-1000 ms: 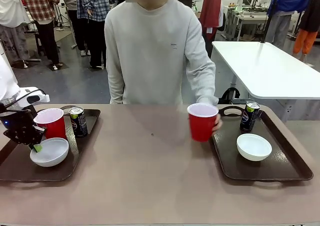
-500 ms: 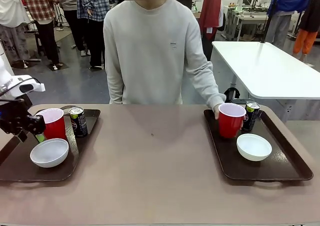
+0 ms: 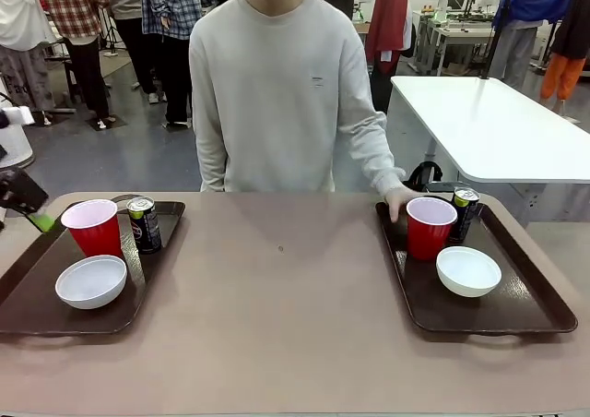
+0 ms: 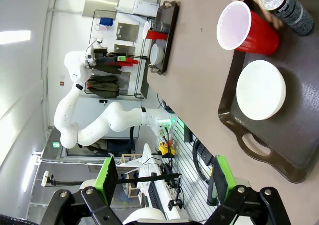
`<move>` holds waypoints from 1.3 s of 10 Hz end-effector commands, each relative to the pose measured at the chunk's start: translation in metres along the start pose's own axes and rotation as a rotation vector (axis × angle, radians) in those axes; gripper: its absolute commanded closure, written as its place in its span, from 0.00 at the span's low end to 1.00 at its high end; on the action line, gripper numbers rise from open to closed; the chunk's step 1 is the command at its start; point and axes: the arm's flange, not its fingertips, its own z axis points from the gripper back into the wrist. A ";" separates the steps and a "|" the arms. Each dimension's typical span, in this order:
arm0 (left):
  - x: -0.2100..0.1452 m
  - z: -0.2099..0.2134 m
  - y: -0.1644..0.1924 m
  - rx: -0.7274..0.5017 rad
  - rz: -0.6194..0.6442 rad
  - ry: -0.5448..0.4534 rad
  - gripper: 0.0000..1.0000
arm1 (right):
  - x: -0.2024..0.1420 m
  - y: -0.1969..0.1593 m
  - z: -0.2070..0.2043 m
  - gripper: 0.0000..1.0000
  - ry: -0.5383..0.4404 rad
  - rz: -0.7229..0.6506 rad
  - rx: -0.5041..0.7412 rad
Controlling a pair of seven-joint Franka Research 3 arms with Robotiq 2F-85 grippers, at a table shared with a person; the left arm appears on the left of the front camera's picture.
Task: Prepare tableware on both trays.
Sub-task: Pick up a Picnic Bowl from the table and place it on a Handle tray.
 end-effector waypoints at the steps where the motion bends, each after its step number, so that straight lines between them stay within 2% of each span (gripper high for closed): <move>1: -0.040 0.003 -0.001 0.004 -0.005 -0.028 0.00 | -0.002 0.002 -0.001 0.00 -0.005 -0.005 0.009; 2: -0.041 0.007 -0.002 0.080 0.039 -0.100 0.00 | -0.002 0.002 -0.001 0.00 -0.005 -0.005 0.009; 3: -0.011 0.012 -0.001 -0.005 -0.001 -0.013 0.00 | -0.002 0.002 -0.001 0.00 -0.005 -0.005 0.009; 12: -0.012 0.012 0.000 0.007 0.011 -0.006 0.00 | -0.002 0.002 -0.001 0.00 -0.005 -0.005 0.009; 13: -0.006 0.021 0.025 -0.275 -0.034 0.136 0.00 | -0.002 0.002 -0.001 0.00 -0.005 -0.005 0.009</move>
